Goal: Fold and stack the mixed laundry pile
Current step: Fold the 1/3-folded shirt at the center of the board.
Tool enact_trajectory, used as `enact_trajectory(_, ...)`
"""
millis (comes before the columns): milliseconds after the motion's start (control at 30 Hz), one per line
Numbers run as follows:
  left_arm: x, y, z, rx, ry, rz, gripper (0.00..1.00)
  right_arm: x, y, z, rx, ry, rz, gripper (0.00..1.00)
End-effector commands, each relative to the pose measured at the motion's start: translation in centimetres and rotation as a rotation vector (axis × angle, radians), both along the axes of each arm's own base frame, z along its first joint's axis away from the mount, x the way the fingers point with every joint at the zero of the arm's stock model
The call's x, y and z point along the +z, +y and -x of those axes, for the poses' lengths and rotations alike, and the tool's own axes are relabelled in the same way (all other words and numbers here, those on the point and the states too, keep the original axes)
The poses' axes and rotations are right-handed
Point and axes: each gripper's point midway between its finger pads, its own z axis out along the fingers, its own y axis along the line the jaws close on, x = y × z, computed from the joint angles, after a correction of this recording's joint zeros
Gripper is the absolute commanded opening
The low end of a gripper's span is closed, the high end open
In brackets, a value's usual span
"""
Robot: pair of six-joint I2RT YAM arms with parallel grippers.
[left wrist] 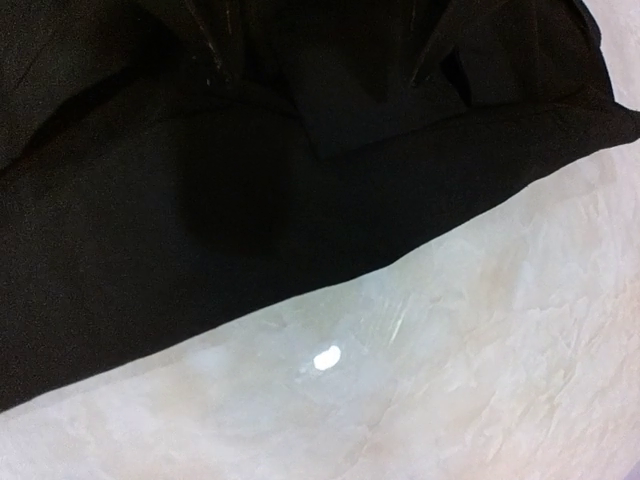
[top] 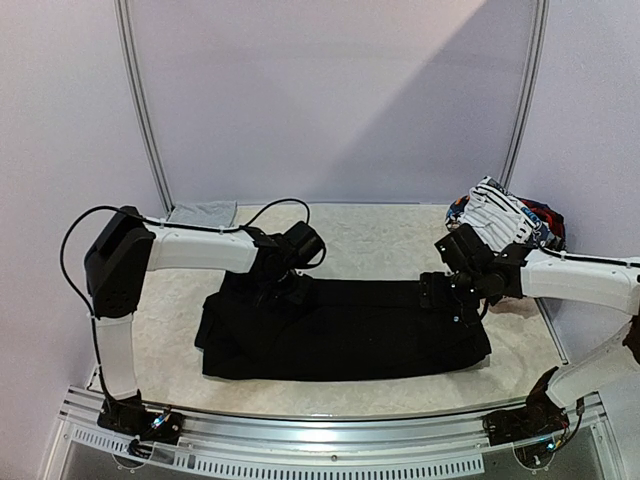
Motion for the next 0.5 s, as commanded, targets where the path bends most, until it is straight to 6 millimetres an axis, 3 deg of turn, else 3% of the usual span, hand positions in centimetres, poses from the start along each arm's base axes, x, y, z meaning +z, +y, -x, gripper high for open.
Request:
enact_trajectory(0,-1.1,0.7,-0.9,0.02,0.022,-0.023,0.53,0.2,0.0,0.4,-0.001,-0.013,-0.029,0.86)
enact_trajectory(200,-2.2,1.6,-1.5,0.041,0.026,-0.046,0.44,-0.3,0.2,0.6,0.007,-0.002,-0.036,0.84)
enact_trajectory(300,-2.2,1.8,-1.6,0.048,0.023,-0.044,0.3,-0.4,0.2,0.6,0.004,0.001,-0.037,0.83)
enact_trajectory(467,-0.6,2.1,-1.8,0.062,-0.028,-0.024,0.1,-0.3,0.3,0.6,0.006,-0.001,-0.041,0.83)
